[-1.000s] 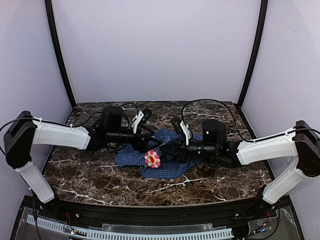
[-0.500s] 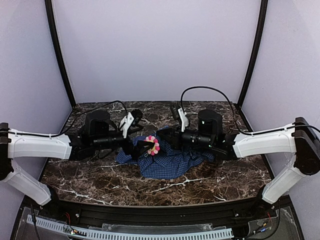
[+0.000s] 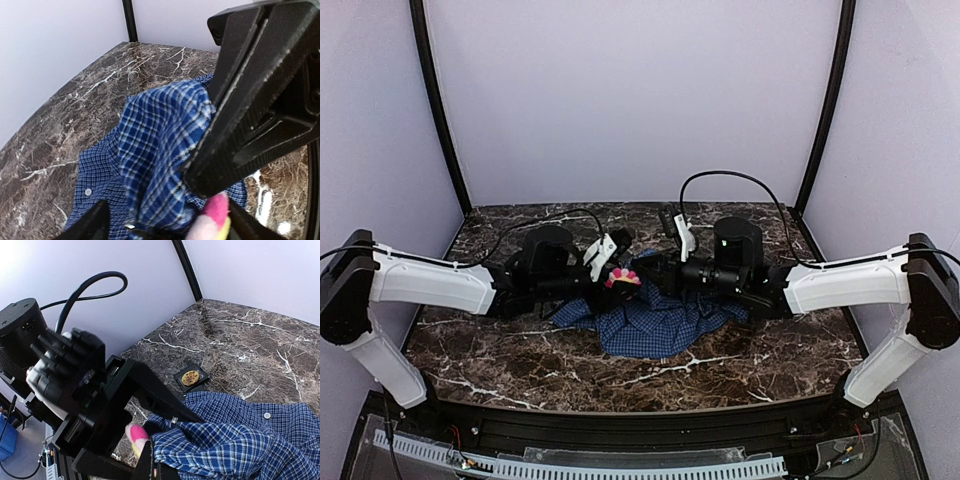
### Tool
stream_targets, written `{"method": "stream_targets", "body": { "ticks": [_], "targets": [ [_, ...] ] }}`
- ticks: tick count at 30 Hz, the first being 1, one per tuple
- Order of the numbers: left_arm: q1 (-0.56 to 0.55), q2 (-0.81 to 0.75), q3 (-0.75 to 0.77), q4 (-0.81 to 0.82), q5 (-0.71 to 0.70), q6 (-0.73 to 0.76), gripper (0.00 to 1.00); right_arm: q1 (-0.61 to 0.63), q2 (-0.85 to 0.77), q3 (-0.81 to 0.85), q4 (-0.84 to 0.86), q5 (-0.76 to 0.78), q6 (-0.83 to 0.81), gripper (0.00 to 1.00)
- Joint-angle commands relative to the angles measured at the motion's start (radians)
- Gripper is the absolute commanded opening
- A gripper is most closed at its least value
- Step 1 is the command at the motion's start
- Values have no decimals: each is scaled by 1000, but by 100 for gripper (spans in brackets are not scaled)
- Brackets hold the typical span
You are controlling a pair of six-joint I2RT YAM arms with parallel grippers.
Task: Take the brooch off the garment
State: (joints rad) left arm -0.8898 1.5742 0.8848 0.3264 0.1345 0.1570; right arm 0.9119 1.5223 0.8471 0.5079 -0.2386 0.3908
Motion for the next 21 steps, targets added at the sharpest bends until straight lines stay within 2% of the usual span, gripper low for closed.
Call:
{"method": "stream_targets", "body": {
  "ticks": [1, 2, 3, 4, 6, 10, 13, 15, 17, 21],
  "targets": [
    [-4, 25, 34, 54, -20, 7, 48, 6, -12, 19, -18, 27, -7, 0],
    [-3, 28, 35, 59, -21, 6, 37, 5, -21, 16, -29, 42, -13, 3],
    [-3, 30, 34, 63, -20, 4, 32, 5, -31, 12, -39, 52, -20, 9],
    [-2, 32, 34, 65, -20, 3, 23, 3, -45, 3, -46, 64, -26, 19],
    [-3, 30, 34, 63, -30, -1, 12, 3, -75, -23, -49, 90, -36, 31],
    [-2, 20, 36, 48, -36, -4, 5, -14, -135, -101, -33, 158, -41, 55],
    [-1, 11, 40, 20, -25, -6, 2, -25, -154, -156, -8, 187, -51, 69],
    [0, 3, 41, 5, -16, -8, 1, -32, -144, -187, 16, 190, -66, 73],
    [1, -9, 36, -4, -4, -10, 1, -36, -116, -191, 30, 190, -81, 74],
    [4, -28, 27, -25, 19, -14, 1, -36, -45, -158, 25, 209, -104, 61]
  ]
}}
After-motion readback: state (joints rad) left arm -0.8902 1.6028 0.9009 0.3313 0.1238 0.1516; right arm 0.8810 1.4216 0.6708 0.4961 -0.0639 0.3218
